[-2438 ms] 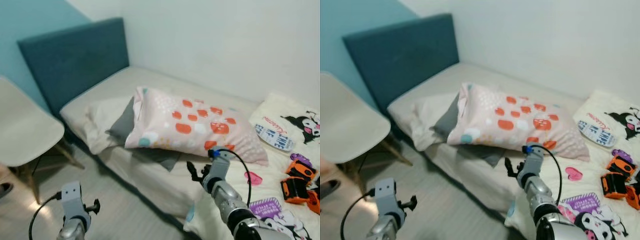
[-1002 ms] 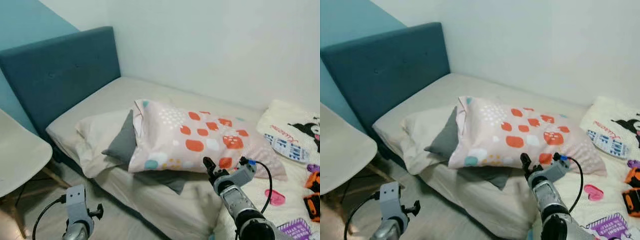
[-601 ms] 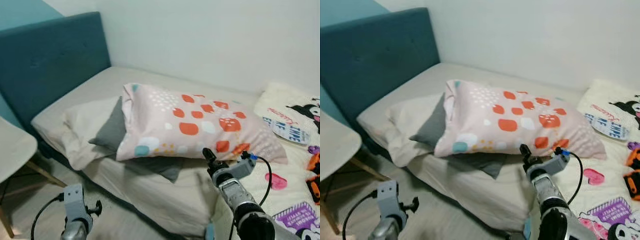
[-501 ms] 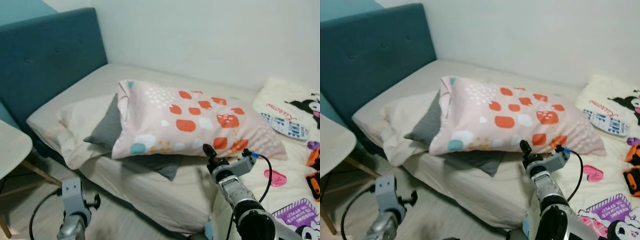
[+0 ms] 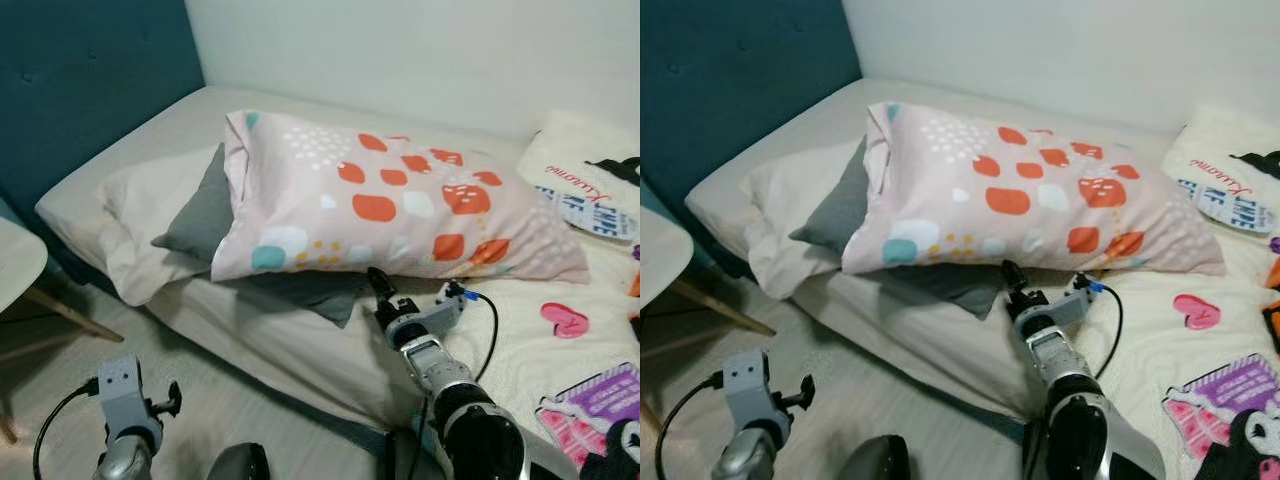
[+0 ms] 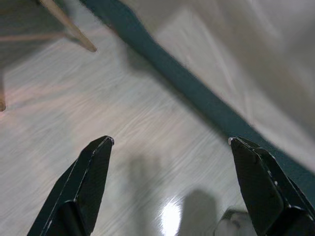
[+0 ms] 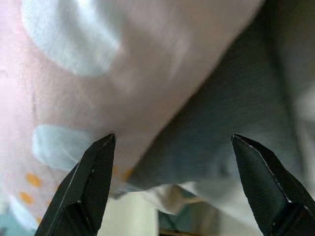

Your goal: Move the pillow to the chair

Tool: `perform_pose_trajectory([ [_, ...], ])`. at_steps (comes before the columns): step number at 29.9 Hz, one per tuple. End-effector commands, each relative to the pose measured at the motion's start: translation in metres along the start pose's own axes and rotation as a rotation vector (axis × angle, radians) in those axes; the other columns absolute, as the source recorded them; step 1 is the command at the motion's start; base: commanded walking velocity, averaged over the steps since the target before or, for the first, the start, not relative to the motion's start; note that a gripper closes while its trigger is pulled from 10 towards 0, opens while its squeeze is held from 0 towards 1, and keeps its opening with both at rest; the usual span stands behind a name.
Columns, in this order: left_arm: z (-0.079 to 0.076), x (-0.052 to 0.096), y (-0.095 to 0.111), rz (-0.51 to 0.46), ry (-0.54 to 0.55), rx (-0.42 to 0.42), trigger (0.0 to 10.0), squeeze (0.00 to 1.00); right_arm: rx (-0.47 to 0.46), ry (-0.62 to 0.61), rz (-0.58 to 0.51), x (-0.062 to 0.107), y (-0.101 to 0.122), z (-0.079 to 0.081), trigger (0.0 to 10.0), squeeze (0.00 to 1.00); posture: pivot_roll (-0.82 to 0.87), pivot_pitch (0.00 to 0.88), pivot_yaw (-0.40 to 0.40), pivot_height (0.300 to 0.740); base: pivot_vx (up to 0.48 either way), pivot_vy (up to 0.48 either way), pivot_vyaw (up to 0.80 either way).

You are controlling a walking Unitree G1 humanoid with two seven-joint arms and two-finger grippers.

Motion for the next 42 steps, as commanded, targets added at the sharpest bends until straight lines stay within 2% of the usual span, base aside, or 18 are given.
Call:
perform_pose_trajectory([
  [1, 0.011, 0.002, 0.003, -0.012, 0.007, -0.031, 10.0, 0.0, -0.036, 0.053, -0.029, -0.004, 0.004, 0.011, 10.0, 0.0, 0.0, 0.195, 0.059, 0.545, 0.0, 0.0, 0.0],
  [2, 0.017, 0.007, -0.001, -0.008, 0.007, -0.044, 10.0, 0.0, -0.066, 0.181, -0.076, -0.011, 0.018, 0.035, 10.0, 0.0, 0.01, 0.203, 0.063, 0.545, 0.0, 0.0, 0.0],
  [4, 0.021, 0.011, -0.004, -0.004, 0.007, -0.052, 10.0, 0.0, -0.079, 0.271, -0.101, -0.015, 0.028, 0.052, 10.0, 0.0, 0.02, 0.218, 0.07, 0.545, 0.0, 0.0, 0.0],
  [7, 0.022, 0.012, -0.006, -0.002, 0.006, -0.054, 10.0, 0.0, -0.079, 0.293, -0.109, -0.016, 0.031, 0.057, 10.0, 0.0, 0.02, 0.221, 0.071, 0.545, 0.0, 0.0, 0.0],
  [8, 0.024, 0.016, -0.011, 0.008, 0.002, -0.063, 10.0, 0.0, -0.076, 0.33, -0.129, -0.017, 0.04, 0.065, 10.0, 0.0, 0.02, 0.237, 0.077, 0.545, 0.0, 0.0, 0.0],
  [14, 0.022, 0.022, -0.016, 0.014, -0.018, -0.081, 10.0, 0.0, -0.065, 0.337, -0.161, -0.018, 0.052, 0.068, 10.0, 0.0, 0.03, 0.25, 0.081, 0.545, 0.0, 0.0, 0.0],
  [17, 0.023, 0.024, -0.017, 0.011, -0.023, -0.086, 10.0, 0.0, -0.065, 0.27, -0.19, -0.02, 0.06, 0.063, 10.0, 0.0, 0.04, 0.263, 0.082, 0.545, 0.0, 0.0, 0.0],
  [21, 0.023, 0.027, -0.017, 0.008, -0.033, -0.097, 10.0, 0.0, -0.06, 0.227, -0.21, -0.024, 0.068, 0.063, 10.0, 0.0, 0.05, 0.27, 0.083, 0.545, 0.0, 0.0, 0.0],
  [25, 0.024, 0.032, -0.019, 0.006, -0.042, -0.112, 10.0, 0.0, -0.071, 0.216, -0.229, -0.035, 0.082, 0.083, 10.0, 0.0, 0.06, 0.274, 0.085, 0.545, 0.0, 0.0, 0.0],
  [28, 0.024, 0.033, -0.019, 0.007, -0.044, -0.115, 10.0, 0.0, -0.05, 0.182, -0.214, -0.04, 0.082, 0.088, 10.0, 0.0, 0.06, 0.277, 0.085, 0.545, 0.0, 0.0, 0.0],
  [33, 0.028, 0.036, -0.019, 0.01, -0.045, -0.127, 10.0, 0.0, -0.027, -0.027, -0.19, -0.047, 0.077, 0.078, 10.0, 0.0, 0.07, 0.279, 0.084, 0.545, 0.0, 0.0, 0.0],
  [38, 0.032, 0.038, -0.018, 0.01, -0.046, -0.143, 10.0, 0.0, -0.046, -0.064, -0.188, -0.052, 0.074, 0.083, 10.0, 0.0, 0.08, 0.272, 0.085, 0.545, 0.0, 0.0, 0.0],
  [40, 0.032, 0.039, -0.018, 0.009, -0.052, -0.156, 10.0, 0.0, -0.038, -0.049, -0.163, -0.056, 0.066, 0.092, 10.0, 0.0, 0.08, 0.266, 0.085, 0.545, 0.0, 0.0, 0.0],
  [41, 0.032, 0.039, -0.017, 0.009, -0.054, -0.161, 10.0, 0.0, -0.014, -0.035, -0.151, -0.057, 0.062, 0.097, 4.8, 0.0, 0.08, 0.266, 0.085, 0.545, 0.0, 0.0, 0.0],
  [42, 0.032, 0.039, -0.017, 0.009, -0.054, -0.161, 10.0, 0.0, -0.014, -0.035, -0.151, -0.057, 0.062, 0.097, 4.8, 0.0, 0.08, 0.266, 0.085, 0.545, 0.0, 0.0, 0.0],
])
Point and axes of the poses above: a point about 5 cm out from each wrist's last joint towards the gripper, its own x axis pointing back from the gripper into the wrist, its own y axis along the axis of the wrist's last joint, z = x × y, the point moved 5 cm from there along -x, pointing out of the wrist towards the gripper, and after that the axes turned 7 degrees about x, right-handed, at the moved point
